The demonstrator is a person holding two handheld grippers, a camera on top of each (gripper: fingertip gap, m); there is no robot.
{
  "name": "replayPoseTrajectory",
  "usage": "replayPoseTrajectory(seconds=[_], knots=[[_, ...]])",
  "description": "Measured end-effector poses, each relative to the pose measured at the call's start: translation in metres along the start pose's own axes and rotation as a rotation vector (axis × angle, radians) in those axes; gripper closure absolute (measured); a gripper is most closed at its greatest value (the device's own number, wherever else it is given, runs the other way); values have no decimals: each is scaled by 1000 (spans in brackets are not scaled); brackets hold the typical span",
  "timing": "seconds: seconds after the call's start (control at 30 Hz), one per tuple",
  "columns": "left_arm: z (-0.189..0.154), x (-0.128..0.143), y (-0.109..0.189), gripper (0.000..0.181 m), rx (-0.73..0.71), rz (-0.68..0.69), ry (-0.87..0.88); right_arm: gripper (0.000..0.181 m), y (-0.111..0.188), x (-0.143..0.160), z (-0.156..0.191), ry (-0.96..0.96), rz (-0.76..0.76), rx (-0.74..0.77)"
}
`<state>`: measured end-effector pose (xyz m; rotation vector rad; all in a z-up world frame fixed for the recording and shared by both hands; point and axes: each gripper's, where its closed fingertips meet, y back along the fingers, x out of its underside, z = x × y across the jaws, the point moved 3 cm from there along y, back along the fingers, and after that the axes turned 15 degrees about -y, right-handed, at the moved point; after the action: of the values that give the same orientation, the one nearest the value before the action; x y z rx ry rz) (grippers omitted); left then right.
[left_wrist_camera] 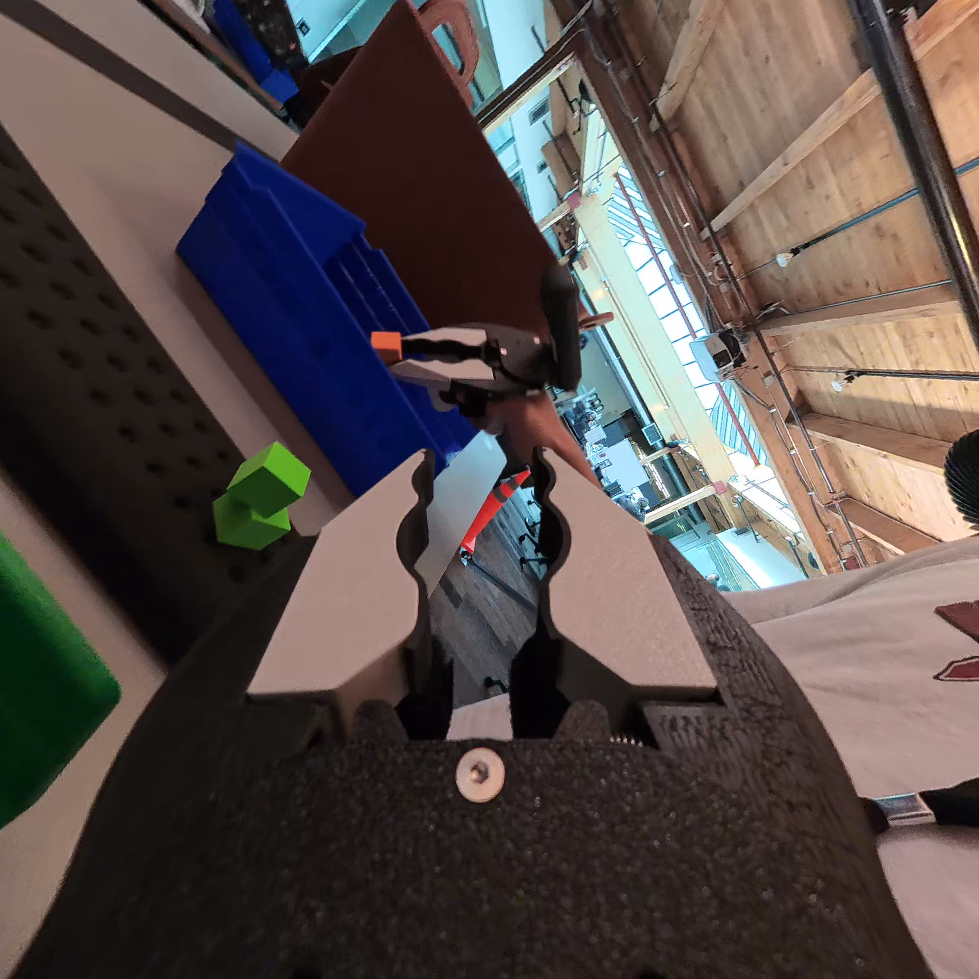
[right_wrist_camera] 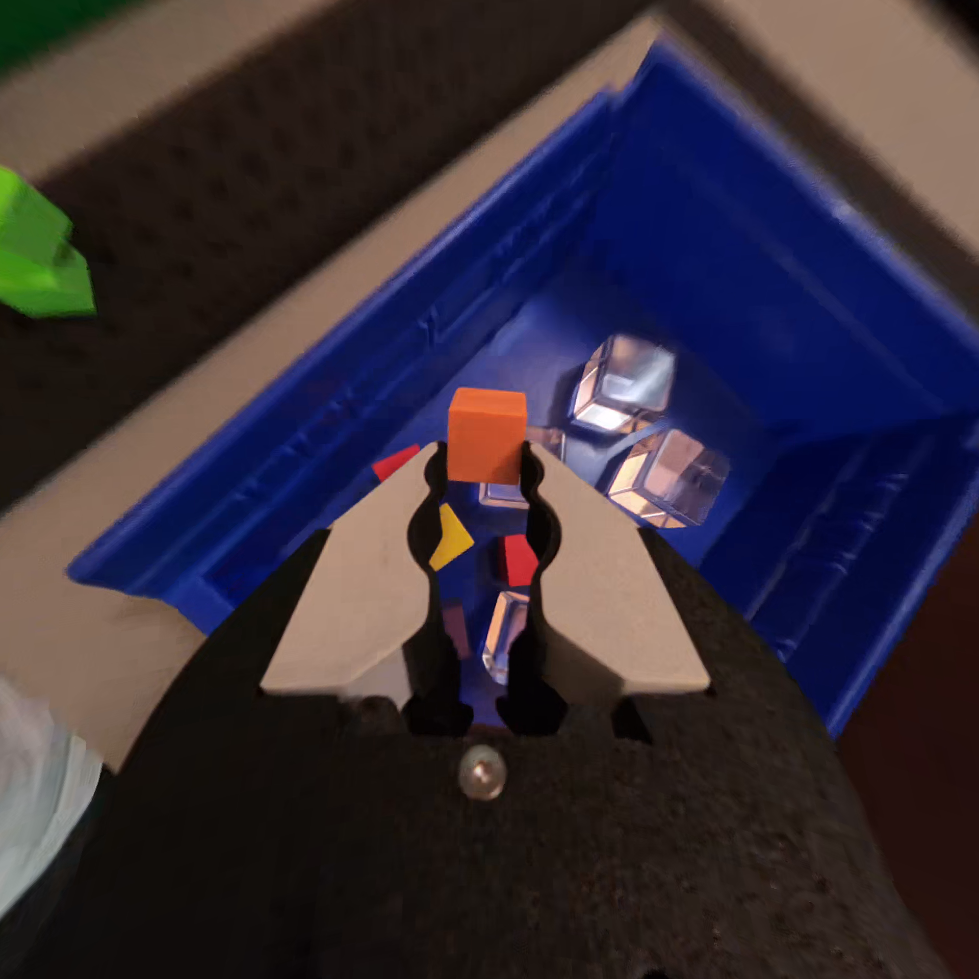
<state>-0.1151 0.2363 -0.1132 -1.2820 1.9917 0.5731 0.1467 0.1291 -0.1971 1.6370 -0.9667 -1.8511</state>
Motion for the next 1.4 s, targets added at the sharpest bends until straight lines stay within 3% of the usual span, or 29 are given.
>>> replayPoseTrajectory(seconds=[0.17, 0.27, 0.43, 0.57, 0.67, 0.83, 1.07, 1.17, 1.27, 1.4], knots=[[-1, 11, -3, 142, -46, 61, -24, 155, -42, 5, 8, 143, 386, -201], [-3, 20, -6, 142, -135, 142, -116, 154, -58, 9, 8, 200, 522, -212], [7, 37, -13, 141, -366, 323, -365, 154, -70, 18, -6, 236, 667, -126], [24, 46, -28, 136, -493, 495, -477, 154, -71, 15, -8, 183, 626, -148], [40, 44, -41, 125, -540, 616, -567, 143, -58, 12, -4, 92, 513, -203], [65, 44, -60, 120, -479, 851, -649, 129, 0, 0, 4, -148, 121, -208], [86, 60, -69, 125, -382, 1029, -607, 125, 87, 0, 85, -219, -534, -340], [88, 62, -68, 150, -361, 1020, -569, 121, 85, 12, 115, -216, -584, -329], [88, 55, -65, 151, -373, 977, -531, 118, 68, 14, 143, -214, -604, -327], [63, 27, -64, 151, -259, 696, -326, 119, 48, -6, 170, -190, -688, -315]])
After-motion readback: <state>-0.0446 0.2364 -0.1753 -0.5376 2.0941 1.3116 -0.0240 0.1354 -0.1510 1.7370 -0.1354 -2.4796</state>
